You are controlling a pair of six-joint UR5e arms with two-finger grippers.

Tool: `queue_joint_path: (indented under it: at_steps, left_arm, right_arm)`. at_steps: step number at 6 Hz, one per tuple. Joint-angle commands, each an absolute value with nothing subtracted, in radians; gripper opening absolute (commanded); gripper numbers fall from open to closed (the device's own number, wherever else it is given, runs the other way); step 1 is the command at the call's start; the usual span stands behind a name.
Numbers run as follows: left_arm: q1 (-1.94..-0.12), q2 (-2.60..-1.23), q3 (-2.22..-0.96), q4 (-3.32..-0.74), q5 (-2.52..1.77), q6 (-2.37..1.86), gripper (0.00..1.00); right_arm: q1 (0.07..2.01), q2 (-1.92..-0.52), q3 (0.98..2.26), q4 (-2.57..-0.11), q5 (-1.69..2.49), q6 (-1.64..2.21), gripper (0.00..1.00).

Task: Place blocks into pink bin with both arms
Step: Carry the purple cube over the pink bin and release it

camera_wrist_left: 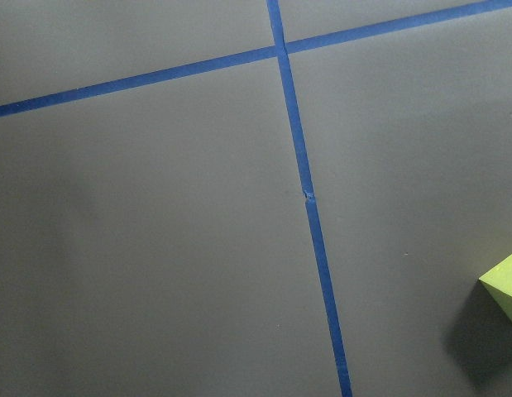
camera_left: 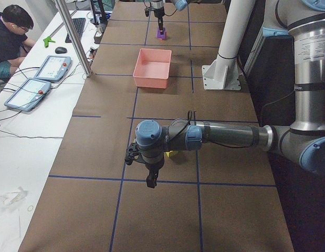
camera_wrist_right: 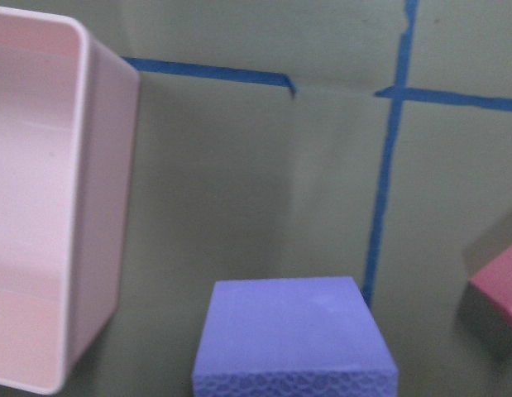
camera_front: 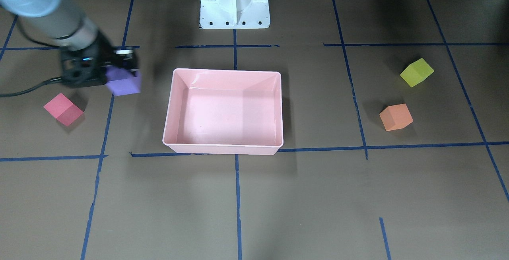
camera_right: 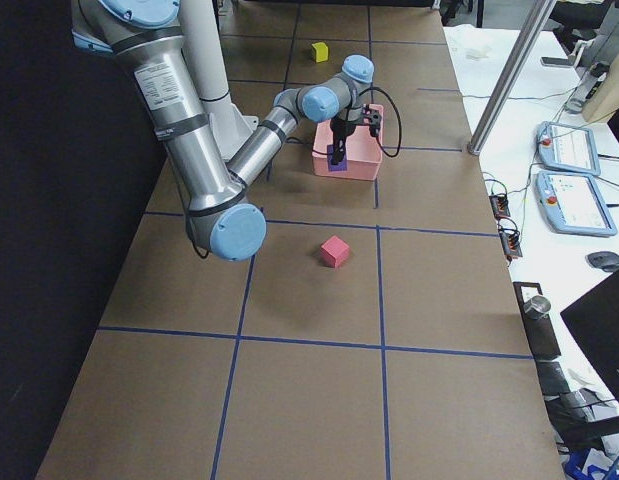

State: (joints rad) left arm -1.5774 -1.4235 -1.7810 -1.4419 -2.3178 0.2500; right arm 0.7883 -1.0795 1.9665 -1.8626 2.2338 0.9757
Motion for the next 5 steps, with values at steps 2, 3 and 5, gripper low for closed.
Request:
queue_joint_path:
  at_steps: [2,3,5]
  left_arm:
    - [-1.577,-1.427,-1.782,-1.443,-2.316,0.258,1.0]
    - [-1.572,-1.427,-1.787,-1.443,-2.316,0.258,1.0]
    - [-1.566,-1.448,-1.805,-1.547,-2.318,0.252,1.0]
  right_arm:
    - [0.698,-0.879,1.842,-1.862,2.168,1.319,0.93]
    - [0.696,-0.867,1.841,-1.861,2.168,1.392,1.0]
    - [0.716,-0.85,1.845,-1.861,2.154,1.39,1.0]
